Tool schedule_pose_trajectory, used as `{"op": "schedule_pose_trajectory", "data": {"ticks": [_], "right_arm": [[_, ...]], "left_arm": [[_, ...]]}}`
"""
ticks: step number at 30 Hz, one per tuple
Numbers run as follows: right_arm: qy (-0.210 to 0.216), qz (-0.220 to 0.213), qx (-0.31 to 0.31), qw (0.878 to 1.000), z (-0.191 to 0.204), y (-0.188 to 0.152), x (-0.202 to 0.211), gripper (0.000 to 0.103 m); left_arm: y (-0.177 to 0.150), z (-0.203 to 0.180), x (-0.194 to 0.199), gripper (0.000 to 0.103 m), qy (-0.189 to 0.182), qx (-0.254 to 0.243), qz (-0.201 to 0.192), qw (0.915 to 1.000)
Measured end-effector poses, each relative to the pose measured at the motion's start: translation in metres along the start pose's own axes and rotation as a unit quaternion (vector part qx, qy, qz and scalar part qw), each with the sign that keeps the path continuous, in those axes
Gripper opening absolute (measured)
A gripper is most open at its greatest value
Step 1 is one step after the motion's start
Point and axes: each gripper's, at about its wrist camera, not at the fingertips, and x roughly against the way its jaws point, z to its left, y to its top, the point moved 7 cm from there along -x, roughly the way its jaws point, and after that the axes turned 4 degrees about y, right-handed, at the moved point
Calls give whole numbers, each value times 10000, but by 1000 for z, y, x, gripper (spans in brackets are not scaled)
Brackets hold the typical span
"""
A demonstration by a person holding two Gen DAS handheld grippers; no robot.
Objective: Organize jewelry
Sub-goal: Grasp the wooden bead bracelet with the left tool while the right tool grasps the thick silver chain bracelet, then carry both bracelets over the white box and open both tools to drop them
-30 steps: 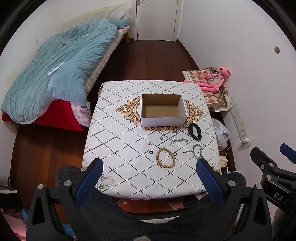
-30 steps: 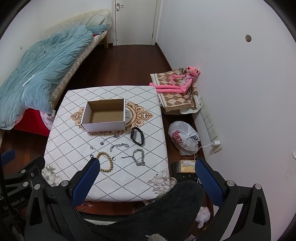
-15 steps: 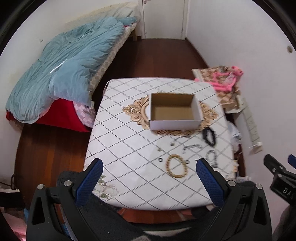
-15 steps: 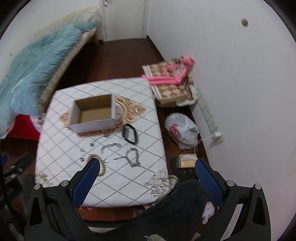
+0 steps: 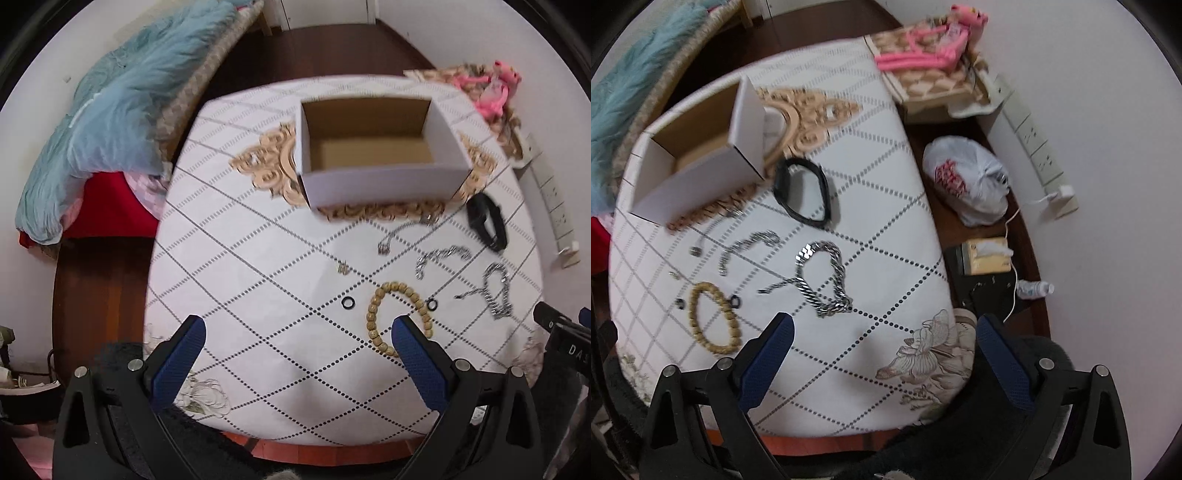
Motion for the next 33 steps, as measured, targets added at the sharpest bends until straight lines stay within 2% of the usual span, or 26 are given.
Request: {"op": "schedule_pose_trajectory", "data": {"ticks": [3, 9, 17, 19, 24, 26, 28, 29, 30, 31, 32, 33], "right_arm": [[23, 120, -52, 9999, 0, 0, -20, 99], [131, 321, -130, 9993, 4, 2, -50, 91], [390, 496, -192, 9978, 11, 4, -71, 70], [410, 508, -191, 9977, 11, 4, -73, 68], [336, 454, -90, 9984, 12, 7, -75, 65], [295, 423, -40, 9987, 12, 6, -75, 63], [291, 363, 13, 9989, 13, 6, -74, 61], [293, 321, 36, 9990, 13, 6, -73, 59], [294, 284, 71, 9991, 14, 5, -72, 57], [294, 244, 92, 9992, 16, 5, -70, 49], [297, 200, 113, 9993, 17, 5, -68, 35], [290, 170, 147, 9993, 18, 3, -66, 25]], "left_arm": [[-3, -10, -19, 103, -5, -61, 191, 9998], [-3, -24, -47, 103, -87, -149, 446, 9989], [-1, -36, -62, 102, -432, -190, 538, 9974], [-2, -38, -66, 101, -552, -205, 581, 9966], [-9, -44, -78, 72, -839, -313, 801, 9928], [-11, -50, -82, 49, -973, -397, 803, 9912], [-15, -55, -86, 32, -1104, -481, 874, 9889], [-14, -56, -84, 24, -1127, -530, 707, 9897], [-14, -57, -84, 22, -1154, -571, 642, 9896], [-15, -56, -84, 20, -1149, -593, 613, 9897], [-16, -56, -84, 12, -1164, -590, 590, 9897], [-16, -55, -84, 7, -1211, -567, 548, 9895]]}}
